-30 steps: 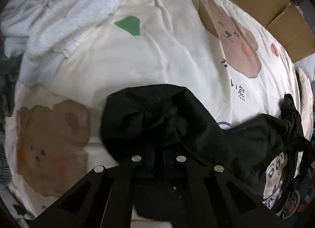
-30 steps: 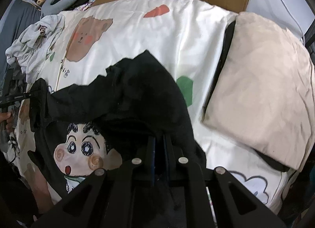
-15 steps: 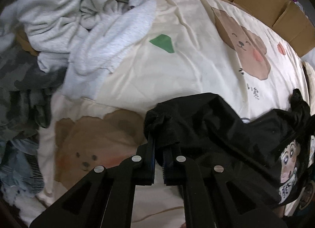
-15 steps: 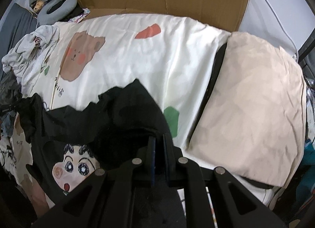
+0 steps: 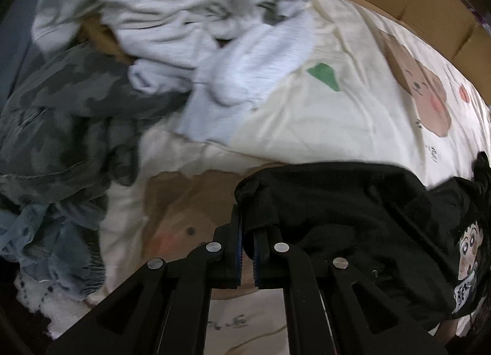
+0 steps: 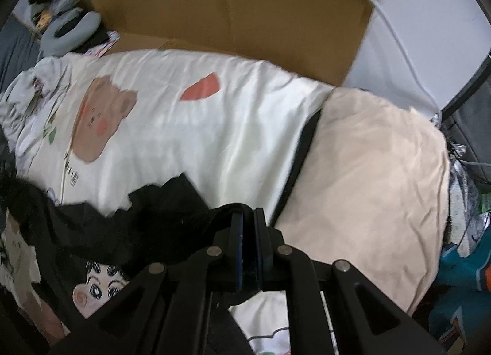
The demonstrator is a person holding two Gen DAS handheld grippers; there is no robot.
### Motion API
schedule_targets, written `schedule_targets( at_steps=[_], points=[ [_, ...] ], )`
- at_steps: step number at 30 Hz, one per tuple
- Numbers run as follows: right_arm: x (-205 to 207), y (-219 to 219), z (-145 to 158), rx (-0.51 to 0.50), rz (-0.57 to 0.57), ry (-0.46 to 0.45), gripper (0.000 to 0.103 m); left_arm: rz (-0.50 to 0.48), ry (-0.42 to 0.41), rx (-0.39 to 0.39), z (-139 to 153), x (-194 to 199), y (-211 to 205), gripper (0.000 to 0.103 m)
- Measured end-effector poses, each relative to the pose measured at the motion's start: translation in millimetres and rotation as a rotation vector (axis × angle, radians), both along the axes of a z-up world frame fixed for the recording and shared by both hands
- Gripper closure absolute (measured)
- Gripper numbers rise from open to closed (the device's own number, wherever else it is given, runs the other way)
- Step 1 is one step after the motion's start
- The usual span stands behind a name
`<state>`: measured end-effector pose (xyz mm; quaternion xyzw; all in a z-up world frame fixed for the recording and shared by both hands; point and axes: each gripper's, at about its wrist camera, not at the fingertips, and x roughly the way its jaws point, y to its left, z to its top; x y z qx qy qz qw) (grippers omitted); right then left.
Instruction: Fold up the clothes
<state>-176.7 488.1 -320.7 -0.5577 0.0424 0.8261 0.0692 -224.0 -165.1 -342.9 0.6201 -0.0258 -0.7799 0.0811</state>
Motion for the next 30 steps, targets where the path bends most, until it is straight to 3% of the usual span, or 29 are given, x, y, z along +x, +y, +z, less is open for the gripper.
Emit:
schedule_targets(
  at_steps=[7,17,30],
  points=[
    [-12,31,18,0.058,-0.072,0.026,0.097,0.038,0.015,-0.025,6,0,-27,0.099],
    [-21,70,20,0.127,-0.142,0.014,0.098,0.088,0.023,-0.036,6,-12,-49,0.099],
    [24,141,25,0.209,-0.328,-0.028,0.098,0.137,0.029,-0.067,12,-32,-72,0.101]
  ],
)
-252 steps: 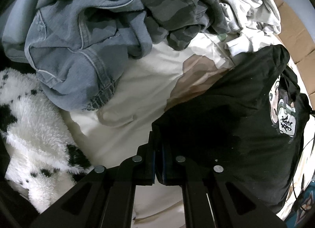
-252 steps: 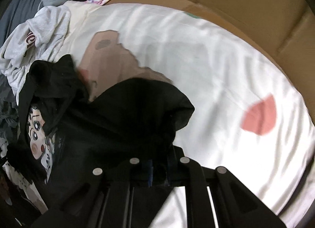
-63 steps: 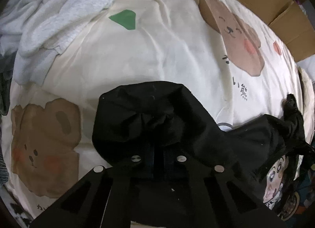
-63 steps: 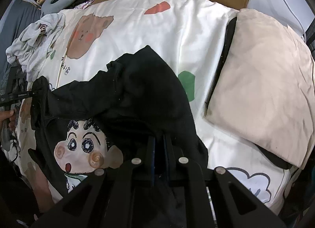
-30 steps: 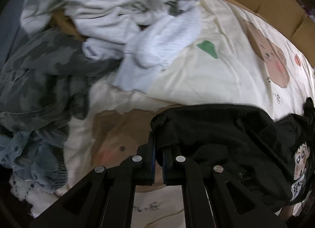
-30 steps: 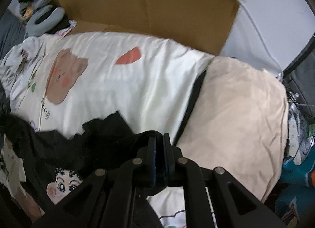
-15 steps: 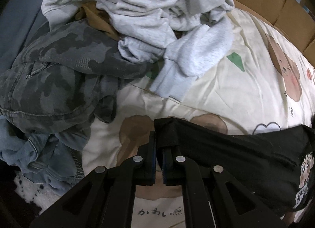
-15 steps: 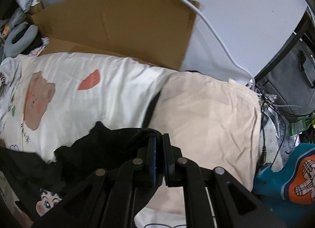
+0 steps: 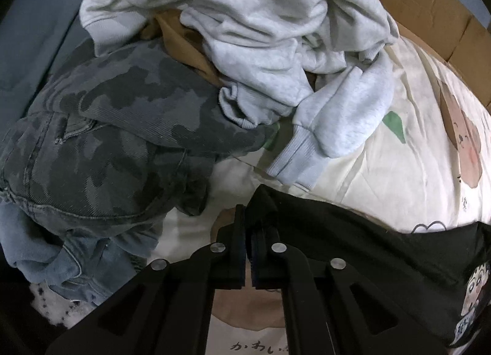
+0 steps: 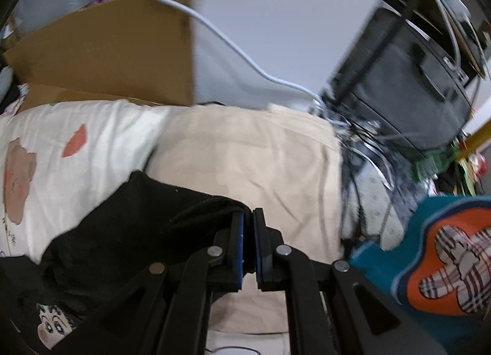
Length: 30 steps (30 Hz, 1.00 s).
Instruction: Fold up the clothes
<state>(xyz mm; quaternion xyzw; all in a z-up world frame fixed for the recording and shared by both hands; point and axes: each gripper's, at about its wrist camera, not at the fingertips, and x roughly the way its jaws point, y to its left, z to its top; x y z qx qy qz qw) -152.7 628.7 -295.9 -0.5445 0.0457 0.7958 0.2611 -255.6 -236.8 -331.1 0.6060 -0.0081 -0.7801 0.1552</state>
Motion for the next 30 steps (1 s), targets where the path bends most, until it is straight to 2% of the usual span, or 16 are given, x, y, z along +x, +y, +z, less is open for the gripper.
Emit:
schedule_targets(
  at_steps=[6,14,16,18,20,22,30],
  points=[
    [32,27,-15,0.022,-0.106,-0.056,0.099,0.028,-0.036,0.002,-13,5,-3,0.101],
    [62,45,-44,-0.057,-0.203,-0.101,0.1,0.071,-0.111,0.026,-43,18,-14,0.1],
    [66,43,-47,-0.083,-0.205,-0.107,0.098,0.078,-0.108,0.026,-42,21,-14,0.097],
    [68,37,-44,-0.091,-0.19,-0.104,0.091,0.078,-0.107,0.019,-39,25,-13,0.091],
    [68,31,-39,-0.093,-0.17,-0.094,0.075,0.079,-0.109,0.0,-33,28,-11,0.065],
    [68,23,-30,-0.072,-0.148,-0.076,0.064,0.079,-0.107,-0.014,-27,32,-10,0.055],
    [52,-7,-1,-0.063,-0.009,-0.026,0.062,0.005,-0.107,-0.029,5,32,-3,0.055]
  ],
)
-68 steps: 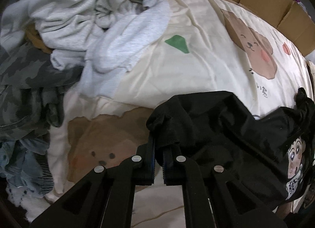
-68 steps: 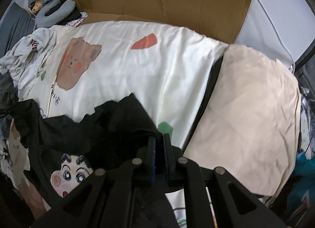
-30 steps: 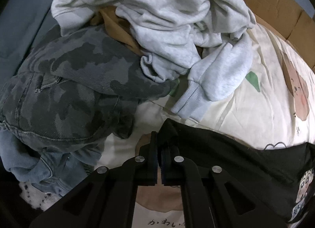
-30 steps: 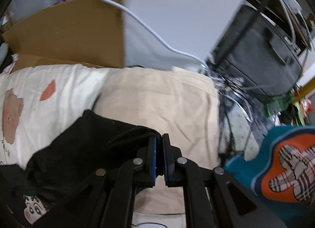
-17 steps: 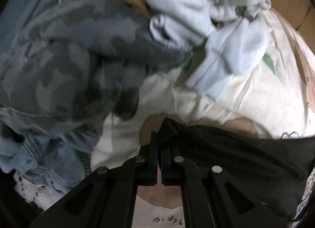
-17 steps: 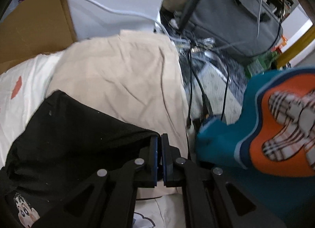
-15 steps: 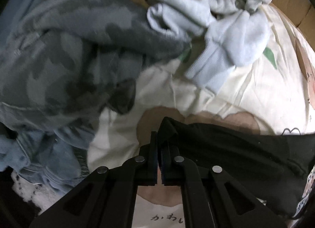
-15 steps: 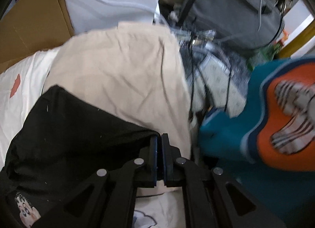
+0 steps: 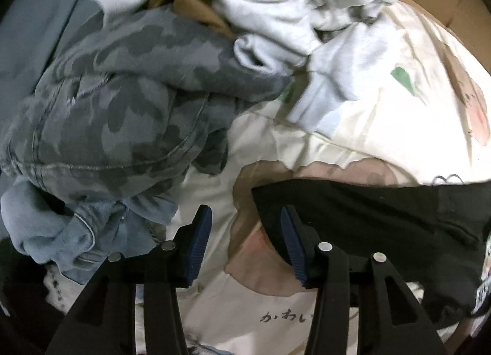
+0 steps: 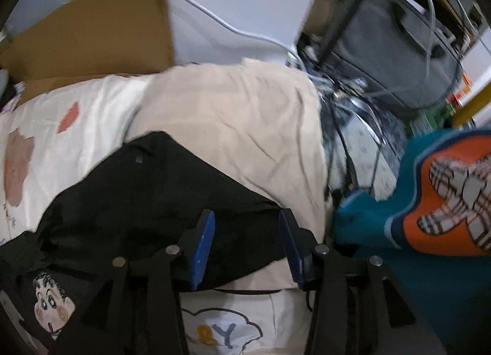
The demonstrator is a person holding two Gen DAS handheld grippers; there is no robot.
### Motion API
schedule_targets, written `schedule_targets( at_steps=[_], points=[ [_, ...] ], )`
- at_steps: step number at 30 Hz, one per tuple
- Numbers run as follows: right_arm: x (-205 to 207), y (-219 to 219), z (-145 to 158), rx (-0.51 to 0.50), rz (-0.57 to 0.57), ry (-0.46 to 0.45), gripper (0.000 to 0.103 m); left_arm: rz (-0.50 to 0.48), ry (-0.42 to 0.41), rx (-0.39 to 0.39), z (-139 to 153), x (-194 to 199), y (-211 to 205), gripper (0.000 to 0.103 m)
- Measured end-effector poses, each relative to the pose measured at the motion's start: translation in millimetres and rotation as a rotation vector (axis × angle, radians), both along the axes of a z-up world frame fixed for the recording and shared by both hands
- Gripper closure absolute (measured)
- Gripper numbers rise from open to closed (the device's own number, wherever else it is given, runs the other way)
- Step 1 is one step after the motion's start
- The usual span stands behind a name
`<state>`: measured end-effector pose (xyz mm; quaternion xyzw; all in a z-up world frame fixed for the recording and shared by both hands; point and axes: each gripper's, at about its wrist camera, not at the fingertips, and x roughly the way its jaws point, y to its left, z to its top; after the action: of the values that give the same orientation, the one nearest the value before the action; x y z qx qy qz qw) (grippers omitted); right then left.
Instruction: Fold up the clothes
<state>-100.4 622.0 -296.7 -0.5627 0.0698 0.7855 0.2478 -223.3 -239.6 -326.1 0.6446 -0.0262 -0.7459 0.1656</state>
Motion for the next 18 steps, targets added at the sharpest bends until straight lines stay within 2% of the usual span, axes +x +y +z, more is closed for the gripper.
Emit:
schedule_targets(
  at_steps=[4,7,12,18],
  points=[
    [-13,-8,11,-0.001,0.042,0.026,0.062,-0.034,0.015,0.013,16,-5,3,0.055],
    [-21,-15,17,-0.023,0.092,0.06,0.062,-0.128,0.025,0.053,20,-12,25,0.055],
    [-34,-38,17,-0.054,0.214,0.072,0.062,-0.202,0.012,0.148,10,-21,57,0.055],
    [-48,-59,6,-0.117,0.325,0.068,0.061,-0.364,-0.043,0.191,-8,-27,105,0.055]
  ],
)
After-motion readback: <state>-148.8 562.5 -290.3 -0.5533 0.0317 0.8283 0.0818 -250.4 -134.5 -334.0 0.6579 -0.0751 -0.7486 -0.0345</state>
